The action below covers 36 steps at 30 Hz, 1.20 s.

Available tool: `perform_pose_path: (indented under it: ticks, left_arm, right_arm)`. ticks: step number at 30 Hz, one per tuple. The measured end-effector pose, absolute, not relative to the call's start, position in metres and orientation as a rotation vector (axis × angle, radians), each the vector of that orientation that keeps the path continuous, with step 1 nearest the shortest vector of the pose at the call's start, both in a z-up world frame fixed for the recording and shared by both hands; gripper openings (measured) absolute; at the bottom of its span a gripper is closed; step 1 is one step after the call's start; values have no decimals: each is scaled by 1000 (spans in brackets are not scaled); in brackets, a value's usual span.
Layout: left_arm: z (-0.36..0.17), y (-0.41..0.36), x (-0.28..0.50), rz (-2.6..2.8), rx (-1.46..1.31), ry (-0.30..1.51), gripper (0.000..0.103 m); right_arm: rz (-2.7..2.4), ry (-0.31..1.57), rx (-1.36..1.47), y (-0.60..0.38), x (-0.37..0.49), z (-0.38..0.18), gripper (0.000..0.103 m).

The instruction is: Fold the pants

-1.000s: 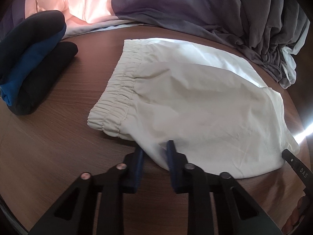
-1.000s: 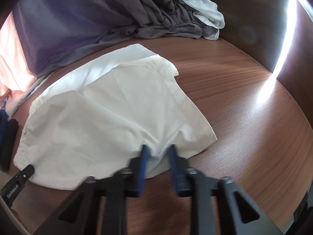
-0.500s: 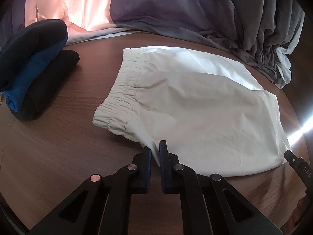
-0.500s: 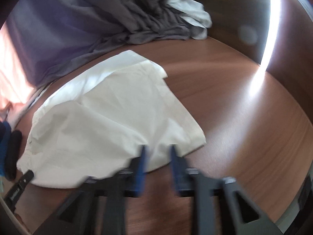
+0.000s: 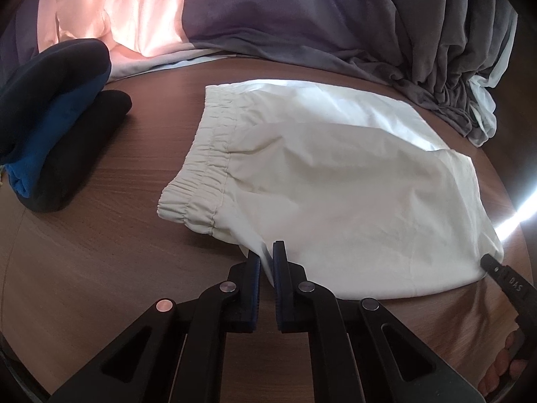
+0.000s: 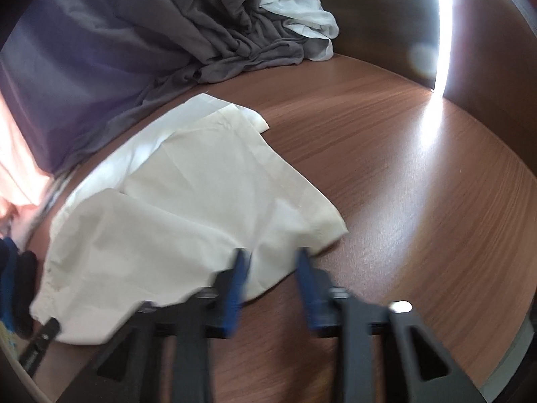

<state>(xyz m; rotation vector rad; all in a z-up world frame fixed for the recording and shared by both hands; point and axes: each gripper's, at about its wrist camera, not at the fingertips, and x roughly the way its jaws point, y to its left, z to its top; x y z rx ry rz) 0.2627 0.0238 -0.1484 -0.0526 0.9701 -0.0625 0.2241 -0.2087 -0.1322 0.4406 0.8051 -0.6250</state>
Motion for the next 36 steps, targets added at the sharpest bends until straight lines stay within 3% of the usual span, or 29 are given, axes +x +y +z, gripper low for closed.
perform_pose_path:
  ticks: [1, 4, 21, 36]
  left_arm:
    - [-147, 23, 262, -66, -50, 966, 8]
    - [-141, 24, 261, -72, -56, 949, 6]
    - [-55, 47, 251, -83, -166, 789, 3]
    - [-24, 40, 296, -45, -175, 741, 4]
  right_arm:
    - [-619, 809, 440, -209, 225, -133, 10]
    - [-605, 811, 462, -211, 224, -131, 5]
    - [-446, 518, 372, -175, 207, 12, 4]
    - [-386, 506, 391, -202, 273, 41, 4]
